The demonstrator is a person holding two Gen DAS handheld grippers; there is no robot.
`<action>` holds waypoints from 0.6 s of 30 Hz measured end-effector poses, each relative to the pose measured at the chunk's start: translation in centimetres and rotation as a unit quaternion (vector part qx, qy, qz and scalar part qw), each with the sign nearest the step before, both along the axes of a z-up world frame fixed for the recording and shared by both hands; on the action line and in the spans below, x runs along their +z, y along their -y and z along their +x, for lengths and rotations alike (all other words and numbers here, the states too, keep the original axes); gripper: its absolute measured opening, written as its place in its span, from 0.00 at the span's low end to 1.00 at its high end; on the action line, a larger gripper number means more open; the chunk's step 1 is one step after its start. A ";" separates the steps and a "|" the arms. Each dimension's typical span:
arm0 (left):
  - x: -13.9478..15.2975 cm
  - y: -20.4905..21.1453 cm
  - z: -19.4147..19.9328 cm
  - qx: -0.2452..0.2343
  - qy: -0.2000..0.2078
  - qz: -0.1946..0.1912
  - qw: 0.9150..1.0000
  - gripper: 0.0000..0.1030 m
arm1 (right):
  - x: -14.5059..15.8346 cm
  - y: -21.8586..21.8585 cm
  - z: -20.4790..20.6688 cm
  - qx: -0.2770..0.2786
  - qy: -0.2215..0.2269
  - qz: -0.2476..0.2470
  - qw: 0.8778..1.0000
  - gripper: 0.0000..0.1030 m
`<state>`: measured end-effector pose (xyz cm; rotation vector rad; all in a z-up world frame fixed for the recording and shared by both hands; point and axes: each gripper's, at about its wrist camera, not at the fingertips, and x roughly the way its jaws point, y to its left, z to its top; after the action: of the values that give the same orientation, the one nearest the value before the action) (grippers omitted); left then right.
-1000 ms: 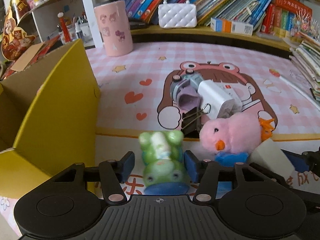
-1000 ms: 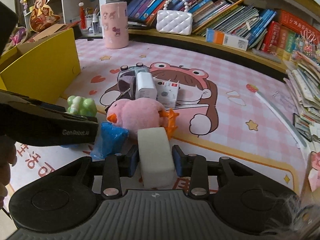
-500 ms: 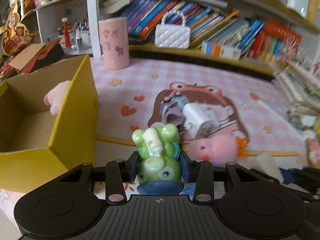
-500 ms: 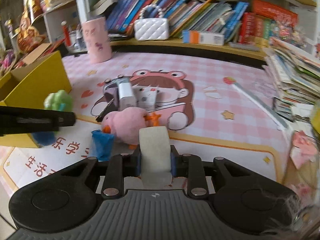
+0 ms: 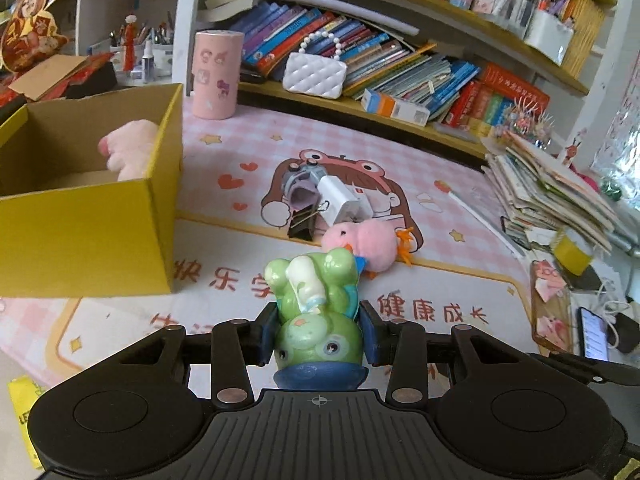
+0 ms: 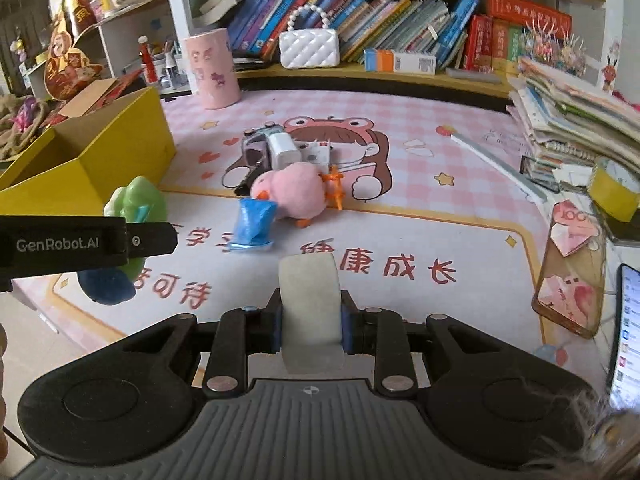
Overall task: Organize objects
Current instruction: 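Carry the green figure and white block in both tools to the box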
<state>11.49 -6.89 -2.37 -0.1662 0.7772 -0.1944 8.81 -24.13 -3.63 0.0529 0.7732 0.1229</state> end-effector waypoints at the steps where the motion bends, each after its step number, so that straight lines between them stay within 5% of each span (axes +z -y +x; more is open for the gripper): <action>1: 0.0 -0.4 -0.4 -0.001 0.001 -0.003 1.000 0.38 | 0.2 -0.4 -0.4 -0.002 0.002 -0.003 1.000 0.24; 11: -0.4 -5.5 -5.3 -0.006 -0.002 -0.019 1.000 0.38 | 0.4 -5.9 -4.9 0.000 -0.009 -0.007 1.000 0.24; 18: -1.4 -11.8 -10.3 0.038 -0.020 -0.019 0.999 0.38 | -0.8 -12.6 -8.8 0.049 -0.040 -0.006 0.998 0.23</action>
<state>1.19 4.92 -3.76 -0.2352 0.8065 -0.1346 -0.03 -11.52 -4.40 0.0096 0.8569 0.2098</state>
